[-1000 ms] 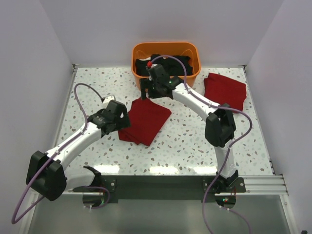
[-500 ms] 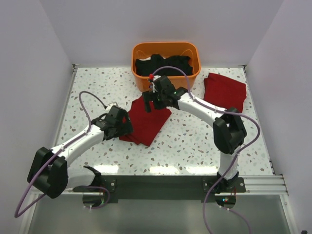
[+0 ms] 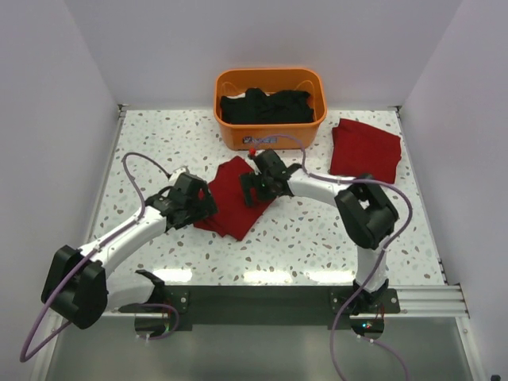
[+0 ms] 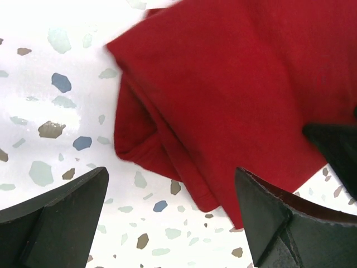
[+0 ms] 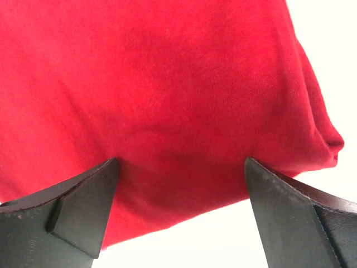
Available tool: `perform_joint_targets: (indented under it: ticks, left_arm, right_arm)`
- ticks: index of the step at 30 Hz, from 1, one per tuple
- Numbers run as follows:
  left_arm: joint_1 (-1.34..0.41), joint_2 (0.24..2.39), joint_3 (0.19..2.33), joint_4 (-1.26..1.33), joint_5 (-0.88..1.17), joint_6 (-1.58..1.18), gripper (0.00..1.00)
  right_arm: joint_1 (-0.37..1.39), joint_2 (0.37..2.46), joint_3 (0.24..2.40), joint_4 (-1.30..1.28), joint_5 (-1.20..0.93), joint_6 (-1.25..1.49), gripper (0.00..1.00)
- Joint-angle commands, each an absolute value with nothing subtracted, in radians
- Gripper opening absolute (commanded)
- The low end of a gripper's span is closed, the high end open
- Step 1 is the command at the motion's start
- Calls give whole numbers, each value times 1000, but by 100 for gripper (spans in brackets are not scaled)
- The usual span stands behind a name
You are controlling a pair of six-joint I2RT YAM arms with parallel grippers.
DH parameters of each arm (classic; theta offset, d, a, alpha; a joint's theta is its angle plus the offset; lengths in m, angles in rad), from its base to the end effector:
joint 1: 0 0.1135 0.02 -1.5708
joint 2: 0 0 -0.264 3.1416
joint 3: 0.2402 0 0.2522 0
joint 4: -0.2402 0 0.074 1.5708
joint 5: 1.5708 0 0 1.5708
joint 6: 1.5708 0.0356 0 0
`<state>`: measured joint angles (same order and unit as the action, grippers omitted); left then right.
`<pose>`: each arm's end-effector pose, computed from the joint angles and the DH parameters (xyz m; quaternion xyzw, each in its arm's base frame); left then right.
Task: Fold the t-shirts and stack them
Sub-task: Fold the tshirt, then neatly place the folded tshirt to the corner
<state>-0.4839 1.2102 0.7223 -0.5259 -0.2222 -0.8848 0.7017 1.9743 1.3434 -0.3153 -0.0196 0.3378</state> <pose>0.2062 -0.0995 0.2064 -0.2201 0.9303 -0.0901 0.2791 0.3210 0.2723 0.1713 -0.1751 0.9353 0.1607 0.2620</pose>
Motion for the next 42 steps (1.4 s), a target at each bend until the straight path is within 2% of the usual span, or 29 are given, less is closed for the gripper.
perform_joint_targets:
  ticks: [1,6,10,14,20,25,32,37,40,42]
  left_arm:
    - [-480,1146,726,-551,-256,-916,100]
    - [-480,1066,738,-618,-304,-914,100]
    - [-479,1022,758,-686,-354,-917,100]
    - [-479,991,767,-727,-368,-914,100]
    - [-479,957,761,-755,-400,-916,100]
    - [-479,976,764,-755,-420,-894,100]
    - [-479,1015,781,-724,-423,-867,100]
    - [-479,1034,792,-716,-420,-853,100]
    - [-479,1032,793,-722,-428,-848,100]
    - [-479,1028,796,-733,-440,-848,100]
  right_arm:
    - [751,1835,1180,-285,-22,449,99]
    - [873,1724,1003,-324,-3,641,99]
    - [1027,1597,982,-380,115,716,99]
    - [1025,1502,1048,-463,196,706,99]
    - [993,1497,1155,-615,399,696,99]
    - [850,1549,1149,-591,356,718,99]
    - [811,1695,1160,-485,258,650,90]
    - [811,1802,1190,-496,273,664,85]
    - [813,1839,1172,-480,275,680,77]
    - [813,1864,1160,-471,275,689,68]
